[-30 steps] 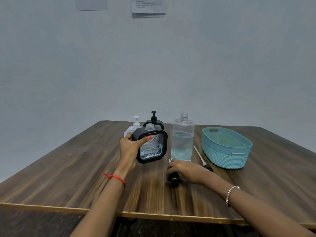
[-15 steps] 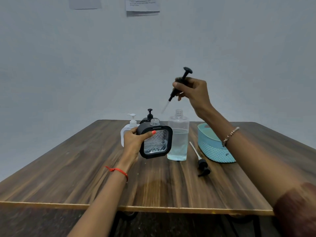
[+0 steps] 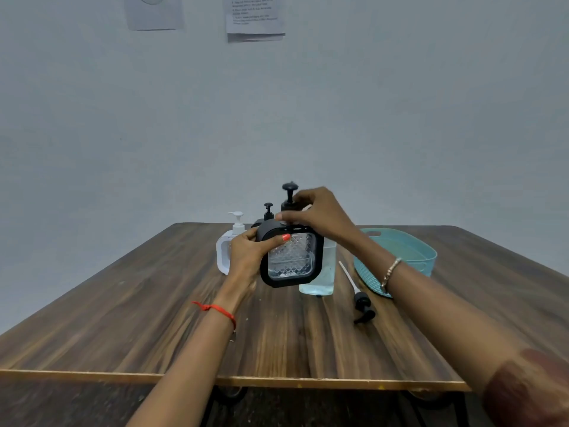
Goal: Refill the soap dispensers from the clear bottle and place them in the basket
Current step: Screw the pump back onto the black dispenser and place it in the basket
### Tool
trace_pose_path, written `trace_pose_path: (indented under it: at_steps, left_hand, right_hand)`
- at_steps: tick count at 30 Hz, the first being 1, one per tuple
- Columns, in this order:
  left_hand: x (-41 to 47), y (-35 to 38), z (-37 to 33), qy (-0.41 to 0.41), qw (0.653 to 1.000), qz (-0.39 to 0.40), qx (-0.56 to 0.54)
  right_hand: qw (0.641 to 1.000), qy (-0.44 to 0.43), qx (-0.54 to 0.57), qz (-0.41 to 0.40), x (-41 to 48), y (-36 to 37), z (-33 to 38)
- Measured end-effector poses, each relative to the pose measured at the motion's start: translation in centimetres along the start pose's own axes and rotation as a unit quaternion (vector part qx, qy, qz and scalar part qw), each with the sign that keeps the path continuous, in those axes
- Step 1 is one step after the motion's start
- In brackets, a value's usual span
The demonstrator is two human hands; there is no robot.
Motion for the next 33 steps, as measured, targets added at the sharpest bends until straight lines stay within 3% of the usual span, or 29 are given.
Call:
trace_pose_path:
  at_steps: [5, 11, 21, 27, 33]
  left_hand:
    - [-0.1, 0.2, -0.3, 0.007, 1.000, -0.003, 0.009]
    - [-0.4, 0.2, 0.0, -0.009, 1.000, -0.014, -0.019]
    - [-0.8, 0.2, -0.1, -0.013, 0.999, -0.009, -0.042]
    - [-0.8, 0.6, -0.2, -0.007, 1.000, 0.003, -0.018]
    - [-0.6, 0.7, -0.4, -0.014, 0.999, -0.007, -0.032]
  right_hand:
    - [0.998, 0.016, -0.013, -0.060, -1.1, 0.4, -1.0]
    - [0.995, 0.036, 0.060, -0.075, -1.6, -0.7, -1.7]
    - [0.984, 0.070, 0.166, 0.014, -0.7, 0.3, -1.6]
    - [0.993, 0.073, 0.086, 0.018, -1.1, 0.5, -1.6]
    - [0.989, 0.068, 0.111, -0.072, -0.7, -1.5, -1.9]
Point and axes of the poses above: each hand's wrist, its own x-axis towards the middle knuckle, its own y-axis out of the palm, z = x × y, the point moved 5 cm from there along x, towards the middle knuckle, and after that the axes turned 1 degree about y, right-handed, at the moved point
